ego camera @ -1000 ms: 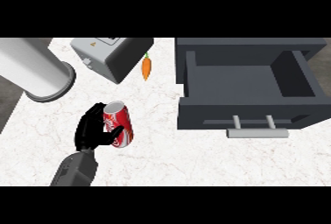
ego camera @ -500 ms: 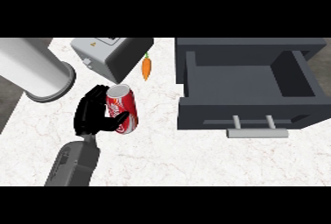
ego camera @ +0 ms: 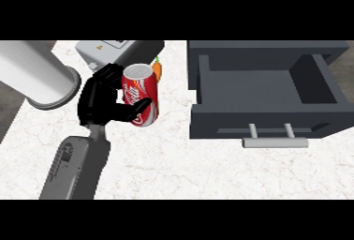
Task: Pick up the can, place it into the drawer and close the drawer
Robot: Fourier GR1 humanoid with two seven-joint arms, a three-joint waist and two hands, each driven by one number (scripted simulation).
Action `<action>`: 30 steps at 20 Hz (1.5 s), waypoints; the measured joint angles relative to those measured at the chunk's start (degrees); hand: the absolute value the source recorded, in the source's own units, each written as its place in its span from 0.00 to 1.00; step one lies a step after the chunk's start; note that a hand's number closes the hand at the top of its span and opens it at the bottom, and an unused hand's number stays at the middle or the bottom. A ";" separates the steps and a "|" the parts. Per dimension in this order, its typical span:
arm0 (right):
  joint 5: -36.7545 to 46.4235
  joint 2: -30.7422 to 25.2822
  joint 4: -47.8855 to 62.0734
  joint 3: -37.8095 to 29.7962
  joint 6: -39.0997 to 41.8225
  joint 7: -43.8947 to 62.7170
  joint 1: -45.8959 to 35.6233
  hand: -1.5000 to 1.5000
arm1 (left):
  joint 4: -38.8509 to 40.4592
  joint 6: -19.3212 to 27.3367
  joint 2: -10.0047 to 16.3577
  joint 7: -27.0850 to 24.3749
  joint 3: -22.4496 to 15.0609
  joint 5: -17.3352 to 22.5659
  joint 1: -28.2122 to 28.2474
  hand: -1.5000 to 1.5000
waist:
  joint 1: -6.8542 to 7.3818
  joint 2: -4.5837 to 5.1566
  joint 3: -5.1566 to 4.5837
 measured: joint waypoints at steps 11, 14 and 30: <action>0.80 0.25 -0.32 0.76 -0.54 0.26 -0.23 0.00 | 0.01 10.15 -0.28 7.39 -4.61 -3.21 -12.11 1.00 | -0.28 0.11 -0.01; 0.16 0.25 -1.61 0.94 -1.44 1.44 -0.41 0.00 | 1.50 13.37 -0.51 8.75 -6.29 -3.43 -15.98 1.00 | -0.42 0.12 -0.01; 1.23 -0.17 -0.70 1.78 -2.45 2.98 -4.23 0.00 | 23.06 22.60 -0.72 4.75 -10.37 4.13 -38.13 1.00 | -1.32 0.36 0.01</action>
